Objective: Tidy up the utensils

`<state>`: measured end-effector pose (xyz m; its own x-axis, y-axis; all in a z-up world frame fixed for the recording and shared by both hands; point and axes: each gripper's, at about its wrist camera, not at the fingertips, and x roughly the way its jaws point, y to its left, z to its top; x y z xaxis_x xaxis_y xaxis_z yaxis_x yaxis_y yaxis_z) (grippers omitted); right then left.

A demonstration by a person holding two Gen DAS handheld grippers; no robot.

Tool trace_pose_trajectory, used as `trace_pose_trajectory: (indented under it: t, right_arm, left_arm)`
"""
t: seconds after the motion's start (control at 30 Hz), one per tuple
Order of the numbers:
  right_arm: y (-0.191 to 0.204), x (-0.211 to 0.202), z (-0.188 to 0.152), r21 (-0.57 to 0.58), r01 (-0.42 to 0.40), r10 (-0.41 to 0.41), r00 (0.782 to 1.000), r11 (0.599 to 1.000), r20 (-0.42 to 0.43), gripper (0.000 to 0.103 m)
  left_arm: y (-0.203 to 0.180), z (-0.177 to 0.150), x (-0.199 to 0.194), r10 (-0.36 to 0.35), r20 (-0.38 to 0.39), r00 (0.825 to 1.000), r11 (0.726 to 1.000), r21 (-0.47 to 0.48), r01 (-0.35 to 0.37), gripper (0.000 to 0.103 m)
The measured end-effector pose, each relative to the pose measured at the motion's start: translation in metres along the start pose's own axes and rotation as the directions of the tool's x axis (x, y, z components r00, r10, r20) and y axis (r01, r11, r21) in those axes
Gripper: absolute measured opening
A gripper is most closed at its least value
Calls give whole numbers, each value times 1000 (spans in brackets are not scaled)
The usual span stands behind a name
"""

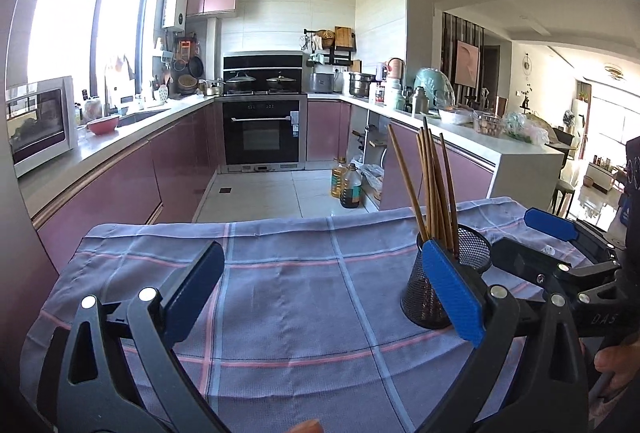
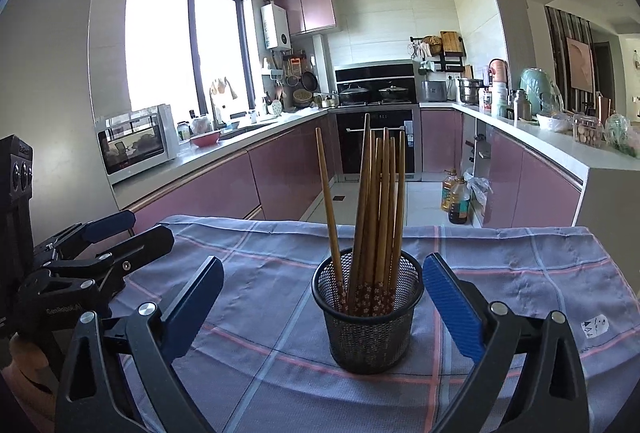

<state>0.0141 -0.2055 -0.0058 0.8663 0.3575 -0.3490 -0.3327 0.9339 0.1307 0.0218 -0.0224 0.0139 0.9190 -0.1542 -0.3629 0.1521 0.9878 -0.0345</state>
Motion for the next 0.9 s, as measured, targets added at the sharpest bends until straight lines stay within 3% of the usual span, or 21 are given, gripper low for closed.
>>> trace_pose_trajectory:
  t: [0.27,0.9]
  right_arm:
    - [9,-12,-9,8,40,-41,998,999,50,96]
    - [28,-33,-19,-14,113,-110,985,993,135,96]
  left_arm:
    - [7,-5,-32,61,80,995,998,-35,-58,97]
    - [9,-17,-55,114,102,988,992,-59,-108,97]
